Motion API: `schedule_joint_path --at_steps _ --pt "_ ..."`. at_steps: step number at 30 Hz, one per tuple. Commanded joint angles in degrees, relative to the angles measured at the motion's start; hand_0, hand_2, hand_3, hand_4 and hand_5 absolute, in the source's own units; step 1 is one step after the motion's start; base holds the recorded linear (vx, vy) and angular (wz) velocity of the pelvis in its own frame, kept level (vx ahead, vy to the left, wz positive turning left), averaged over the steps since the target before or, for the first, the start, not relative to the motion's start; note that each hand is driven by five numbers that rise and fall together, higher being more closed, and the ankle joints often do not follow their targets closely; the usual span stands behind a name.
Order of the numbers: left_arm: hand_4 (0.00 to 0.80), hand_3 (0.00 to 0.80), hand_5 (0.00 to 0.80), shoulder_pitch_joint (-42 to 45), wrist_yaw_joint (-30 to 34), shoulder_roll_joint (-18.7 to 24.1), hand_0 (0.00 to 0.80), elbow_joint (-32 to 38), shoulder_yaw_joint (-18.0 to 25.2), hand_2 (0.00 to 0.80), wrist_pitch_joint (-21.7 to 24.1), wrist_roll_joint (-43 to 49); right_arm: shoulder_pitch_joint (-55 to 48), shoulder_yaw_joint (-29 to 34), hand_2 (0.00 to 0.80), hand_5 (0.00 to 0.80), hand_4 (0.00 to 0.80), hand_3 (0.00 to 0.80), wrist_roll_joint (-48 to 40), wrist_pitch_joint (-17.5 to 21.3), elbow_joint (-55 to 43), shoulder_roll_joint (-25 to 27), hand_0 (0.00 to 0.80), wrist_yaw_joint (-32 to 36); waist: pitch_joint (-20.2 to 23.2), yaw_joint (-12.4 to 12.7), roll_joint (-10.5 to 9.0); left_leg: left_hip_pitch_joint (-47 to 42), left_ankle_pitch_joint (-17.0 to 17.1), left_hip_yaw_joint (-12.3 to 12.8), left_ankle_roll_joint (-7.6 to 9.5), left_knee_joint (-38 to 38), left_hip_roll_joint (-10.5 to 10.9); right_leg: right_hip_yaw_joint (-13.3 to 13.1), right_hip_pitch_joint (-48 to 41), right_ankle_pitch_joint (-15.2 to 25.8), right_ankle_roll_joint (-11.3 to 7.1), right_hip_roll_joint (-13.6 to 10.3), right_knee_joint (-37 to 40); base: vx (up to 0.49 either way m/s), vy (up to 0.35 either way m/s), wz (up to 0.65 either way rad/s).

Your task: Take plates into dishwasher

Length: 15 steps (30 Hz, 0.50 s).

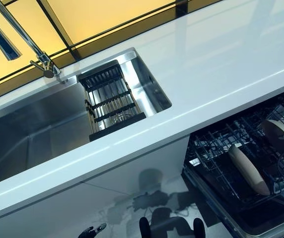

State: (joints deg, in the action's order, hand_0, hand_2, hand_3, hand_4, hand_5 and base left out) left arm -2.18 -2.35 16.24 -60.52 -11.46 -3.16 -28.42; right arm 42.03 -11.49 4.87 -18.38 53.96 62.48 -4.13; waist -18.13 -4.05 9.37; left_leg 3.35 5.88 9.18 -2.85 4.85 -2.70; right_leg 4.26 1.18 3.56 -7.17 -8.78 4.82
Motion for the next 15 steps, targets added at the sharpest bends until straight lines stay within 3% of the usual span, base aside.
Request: schedule_joint_path --at_steps 1,15 --pt "0.000 0.000 0.000 0.28 -1.19 1.17 0.000 -4.23 1.10 0.000 -1.34 -1.92 0.79 -0.76 0.000 0.000 0.000 0.000 -0.76 -0.46 -2.35 3.96 0.000 -1.01 5.12 0.54 -6.56 -2.78 -3.20 -0.88 -1.38 0.15 0.18 0.13 2.83 3.07 -0.09 -0.19 -1.04 0.057 -0.024 -0.02" --pt "0.000 0.000 0.000 0.40 -2.74 2.06 0.000 -7.27 4.11 0.000 -3.92 -1.49 -2.30 0.84 0.000 0.000 0.000 0.000 -1.41 -1.70 -3.72 9.74 0.000 1.67 9.55 0.01 -12.17 -5.39 -3.73 -0.10 -1.23 0.15 -1.81 -0.69 -0.31 2.29 -0.16 1.62 -0.80 0.079 -0.014 -0.01"
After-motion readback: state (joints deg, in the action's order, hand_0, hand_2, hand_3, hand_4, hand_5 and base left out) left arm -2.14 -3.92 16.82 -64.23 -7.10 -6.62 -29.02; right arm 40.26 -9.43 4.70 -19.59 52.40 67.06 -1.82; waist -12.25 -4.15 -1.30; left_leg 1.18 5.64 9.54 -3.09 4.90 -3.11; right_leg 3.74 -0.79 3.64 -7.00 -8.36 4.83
